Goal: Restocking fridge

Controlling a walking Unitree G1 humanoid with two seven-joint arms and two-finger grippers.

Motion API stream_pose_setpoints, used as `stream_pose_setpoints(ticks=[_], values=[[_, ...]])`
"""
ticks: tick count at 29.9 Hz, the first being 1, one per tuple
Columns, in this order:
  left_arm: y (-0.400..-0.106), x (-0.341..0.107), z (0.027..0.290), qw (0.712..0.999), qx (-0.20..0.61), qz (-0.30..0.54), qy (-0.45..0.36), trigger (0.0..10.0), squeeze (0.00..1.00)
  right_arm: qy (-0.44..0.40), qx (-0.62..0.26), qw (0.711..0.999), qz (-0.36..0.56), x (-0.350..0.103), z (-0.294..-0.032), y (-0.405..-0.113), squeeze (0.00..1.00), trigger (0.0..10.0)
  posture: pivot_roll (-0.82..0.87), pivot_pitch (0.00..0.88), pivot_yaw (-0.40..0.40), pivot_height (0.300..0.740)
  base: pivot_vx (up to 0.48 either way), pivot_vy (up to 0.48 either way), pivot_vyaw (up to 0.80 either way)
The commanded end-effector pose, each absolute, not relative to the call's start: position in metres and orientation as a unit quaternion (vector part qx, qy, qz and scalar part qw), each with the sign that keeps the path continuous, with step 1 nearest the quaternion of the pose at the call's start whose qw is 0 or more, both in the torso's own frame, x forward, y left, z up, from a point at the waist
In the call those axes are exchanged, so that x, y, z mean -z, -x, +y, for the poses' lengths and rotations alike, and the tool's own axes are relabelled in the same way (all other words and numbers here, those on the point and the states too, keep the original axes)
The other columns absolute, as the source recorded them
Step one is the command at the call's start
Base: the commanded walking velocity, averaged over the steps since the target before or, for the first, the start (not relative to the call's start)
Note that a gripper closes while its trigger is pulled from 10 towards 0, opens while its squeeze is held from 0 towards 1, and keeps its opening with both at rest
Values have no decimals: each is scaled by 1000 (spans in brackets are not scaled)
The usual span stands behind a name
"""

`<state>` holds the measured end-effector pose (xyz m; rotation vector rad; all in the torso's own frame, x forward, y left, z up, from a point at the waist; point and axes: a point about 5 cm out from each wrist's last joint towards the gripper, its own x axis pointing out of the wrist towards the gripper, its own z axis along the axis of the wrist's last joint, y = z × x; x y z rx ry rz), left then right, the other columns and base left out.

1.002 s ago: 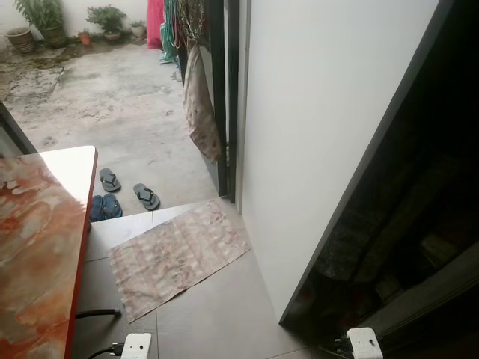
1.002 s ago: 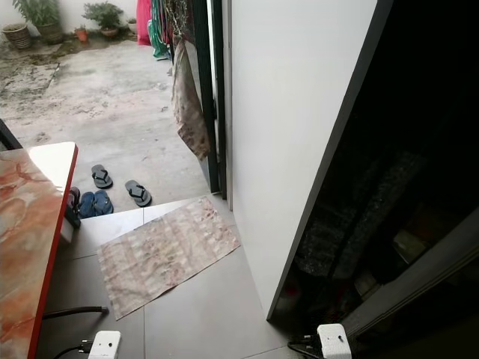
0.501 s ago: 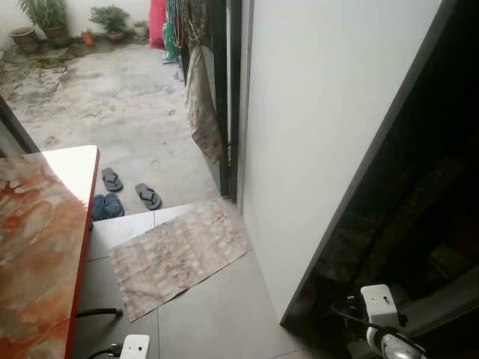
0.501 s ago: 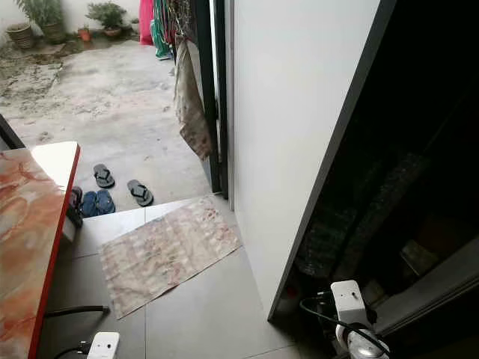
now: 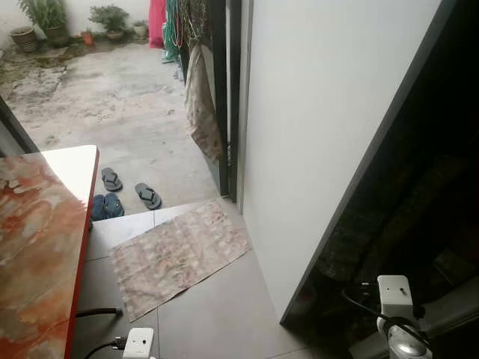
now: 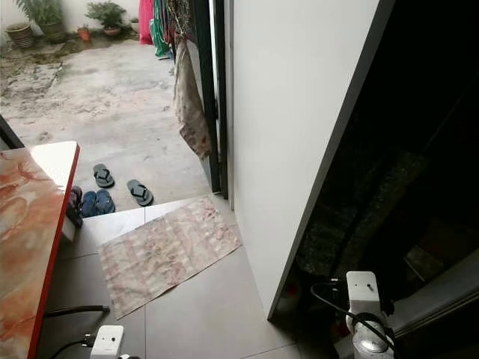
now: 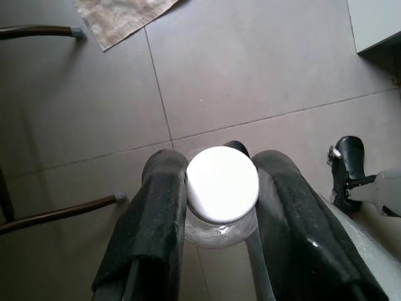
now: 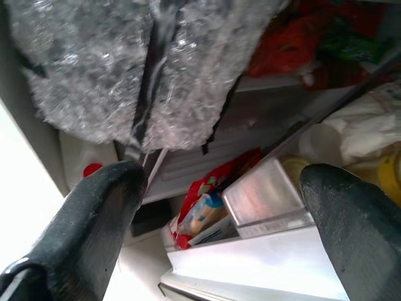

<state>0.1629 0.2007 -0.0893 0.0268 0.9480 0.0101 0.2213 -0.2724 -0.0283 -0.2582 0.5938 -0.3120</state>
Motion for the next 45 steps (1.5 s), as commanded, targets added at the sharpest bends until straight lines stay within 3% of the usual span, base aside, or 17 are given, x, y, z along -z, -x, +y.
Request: stream_pose_setpoints(ticks=[1,10,17,33,45], values=[[-153,93,206,880,-5,475,-24,10000,0,108,180,934,288,28,-277,-219,0,10000,-105,58,33,740,0,0,0],[-158,91,206,882,-6,470,-22,10000,0,114,245,933,237,14,-293,-223,0,10000,-103,60,32,740,0,0,0],[-159,92,199,884,-1,467,-21,10000,0,110,240,938,223,11,-291,-227,0,10000,-102,61,32,740,0,0,0],[-142,95,214,879,-10,477,-23,10000,0,129,302,921,208,3,-305,-225,0,10000,-96,59,33,740,0,0,0],[-159,91,202,883,-3,469,-23,10000,0,115,360,899,222,6,-319,-212,0,10000,-98,49,36,740,0,0,0]])
